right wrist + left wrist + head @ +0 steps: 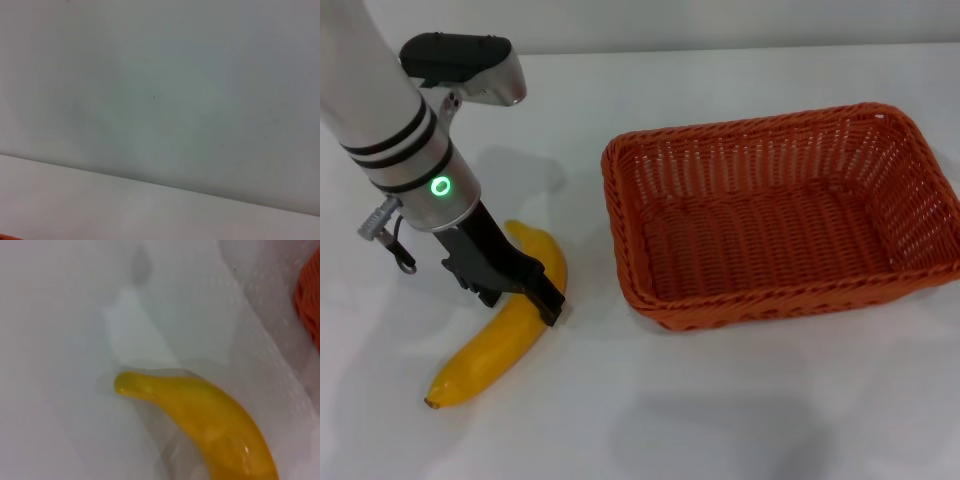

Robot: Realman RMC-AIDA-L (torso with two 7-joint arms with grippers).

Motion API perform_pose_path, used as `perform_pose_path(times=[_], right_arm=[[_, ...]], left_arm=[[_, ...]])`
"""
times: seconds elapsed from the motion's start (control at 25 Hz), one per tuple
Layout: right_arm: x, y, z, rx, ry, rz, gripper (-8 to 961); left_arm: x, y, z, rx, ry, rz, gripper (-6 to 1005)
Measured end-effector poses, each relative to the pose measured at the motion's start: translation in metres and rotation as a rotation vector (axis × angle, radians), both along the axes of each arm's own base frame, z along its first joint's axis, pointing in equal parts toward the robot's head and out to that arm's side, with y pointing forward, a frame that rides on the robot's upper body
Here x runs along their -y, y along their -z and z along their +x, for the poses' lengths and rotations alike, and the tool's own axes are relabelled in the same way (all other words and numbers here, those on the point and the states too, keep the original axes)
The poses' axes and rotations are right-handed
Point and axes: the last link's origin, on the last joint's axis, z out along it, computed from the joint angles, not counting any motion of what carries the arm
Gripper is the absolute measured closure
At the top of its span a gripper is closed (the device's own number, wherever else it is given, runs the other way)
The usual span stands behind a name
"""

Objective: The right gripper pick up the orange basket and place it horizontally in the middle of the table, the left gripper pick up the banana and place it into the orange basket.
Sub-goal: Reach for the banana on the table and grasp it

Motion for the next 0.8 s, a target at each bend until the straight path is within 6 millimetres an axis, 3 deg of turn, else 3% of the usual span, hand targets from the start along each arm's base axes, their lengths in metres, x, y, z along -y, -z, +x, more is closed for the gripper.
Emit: perform_pose_path(times=[0.48,0.8], right_arm=[[-0.0026,-0.0016,-0.0015,0.008,-0.002,0.005,249],[-0.0046,-0.0039,-0.0016,0.012,-0.001,0.019,249]], left_arm=[[-0.0052,0.0041,0.0024,-0.002,0.034,0.019,138],[-0.0061,0.006,0.0051,-0.037,0.074,0.005,394]])
